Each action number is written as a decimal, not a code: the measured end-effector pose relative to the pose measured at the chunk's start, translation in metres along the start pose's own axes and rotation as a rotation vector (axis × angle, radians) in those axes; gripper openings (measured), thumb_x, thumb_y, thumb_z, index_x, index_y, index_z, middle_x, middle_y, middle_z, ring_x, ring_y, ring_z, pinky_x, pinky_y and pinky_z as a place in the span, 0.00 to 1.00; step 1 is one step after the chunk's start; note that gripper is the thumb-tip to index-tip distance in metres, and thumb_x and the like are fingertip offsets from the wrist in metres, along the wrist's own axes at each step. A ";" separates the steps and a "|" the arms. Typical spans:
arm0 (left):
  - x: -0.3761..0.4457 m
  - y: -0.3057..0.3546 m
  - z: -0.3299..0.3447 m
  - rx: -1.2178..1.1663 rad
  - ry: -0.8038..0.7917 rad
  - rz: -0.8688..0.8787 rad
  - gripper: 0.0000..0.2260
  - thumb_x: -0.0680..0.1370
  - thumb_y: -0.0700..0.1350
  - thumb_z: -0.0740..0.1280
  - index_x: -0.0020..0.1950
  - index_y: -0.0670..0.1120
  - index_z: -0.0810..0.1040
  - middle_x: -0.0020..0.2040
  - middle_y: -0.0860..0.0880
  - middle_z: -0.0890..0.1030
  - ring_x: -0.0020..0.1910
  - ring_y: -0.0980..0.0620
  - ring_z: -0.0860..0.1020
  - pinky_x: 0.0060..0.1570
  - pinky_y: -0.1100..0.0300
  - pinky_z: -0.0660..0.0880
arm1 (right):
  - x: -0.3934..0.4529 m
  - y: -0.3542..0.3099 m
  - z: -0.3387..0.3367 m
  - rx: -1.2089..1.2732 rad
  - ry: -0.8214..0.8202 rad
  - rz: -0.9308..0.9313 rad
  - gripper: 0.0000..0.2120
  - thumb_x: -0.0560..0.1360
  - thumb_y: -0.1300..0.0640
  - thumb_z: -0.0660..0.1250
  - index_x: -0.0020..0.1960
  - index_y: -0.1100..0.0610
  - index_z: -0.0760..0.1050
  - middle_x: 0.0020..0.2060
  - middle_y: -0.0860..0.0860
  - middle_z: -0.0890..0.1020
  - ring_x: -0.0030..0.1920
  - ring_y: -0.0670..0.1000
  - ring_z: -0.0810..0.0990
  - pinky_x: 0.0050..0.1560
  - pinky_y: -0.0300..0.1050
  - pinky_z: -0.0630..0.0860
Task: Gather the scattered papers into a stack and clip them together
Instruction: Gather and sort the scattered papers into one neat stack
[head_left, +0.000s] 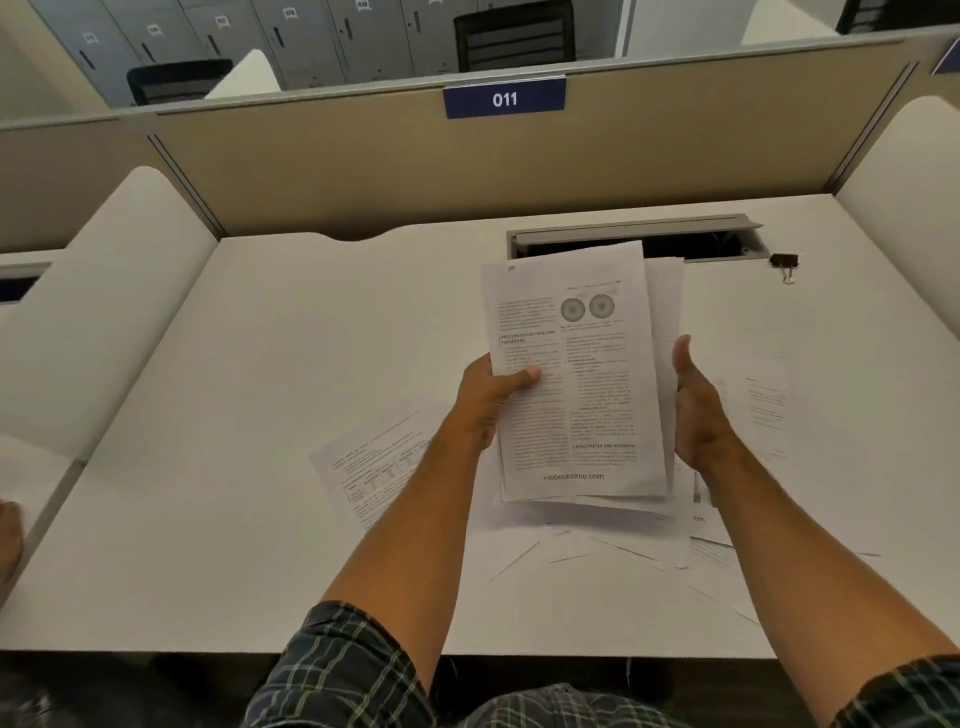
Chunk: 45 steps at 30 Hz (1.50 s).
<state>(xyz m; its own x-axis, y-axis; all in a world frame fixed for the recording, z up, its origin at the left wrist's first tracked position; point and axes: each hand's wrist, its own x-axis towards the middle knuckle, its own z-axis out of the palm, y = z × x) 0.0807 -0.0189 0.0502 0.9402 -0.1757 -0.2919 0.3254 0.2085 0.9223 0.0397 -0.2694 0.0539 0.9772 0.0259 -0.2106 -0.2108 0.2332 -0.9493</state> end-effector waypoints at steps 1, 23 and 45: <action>-0.001 0.001 0.002 -0.010 0.007 0.002 0.19 0.74 0.37 0.76 0.65 0.39 0.80 0.59 0.41 0.85 0.58 0.38 0.84 0.60 0.37 0.79 | -0.001 -0.003 0.002 0.006 -0.013 -0.030 0.35 0.74 0.28 0.62 0.70 0.50 0.77 0.65 0.53 0.82 0.66 0.57 0.80 0.64 0.59 0.77; 0.002 -0.004 0.034 0.377 -0.199 0.035 0.20 0.71 0.43 0.80 0.61 0.52 0.81 0.56 0.51 0.86 0.52 0.54 0.85 0.48 0.57 0.83 | -0.010 0.005 -0.014 -0.172 0.205 -0.212 0.18 0.68 0.67 0.79 0.52 0.51 0.83 0.47 0.46 0.88 0.49 0.49 0.87 0.45 0.44 0.85; 0.009 -0.064 0.035 1.500 0.356 -0.255 0.55 0.64 0.69 0.77 0.79 0.41 0.56 0.71 0.41 0.68 0.70 0.42 0.69 0.64 0.43 0.72 | -0.017 0.019 -0.066 -0.059 0.583 -0.129 0.15 0.70 0.62 0.79 0.55 0.54 0.83 0.50 0.48 0.87 0.46 0.50 0.88 0.47 0.53 0.85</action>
<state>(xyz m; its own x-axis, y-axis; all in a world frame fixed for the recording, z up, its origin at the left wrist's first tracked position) 0.0649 -0.0674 -0.0026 0.9231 0.2177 -0.3170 0.2833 -0.9424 0.1779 0.0175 -0.3297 0.0237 0.8237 -0.5410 -0.1699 -0.1084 0.1439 -0.9836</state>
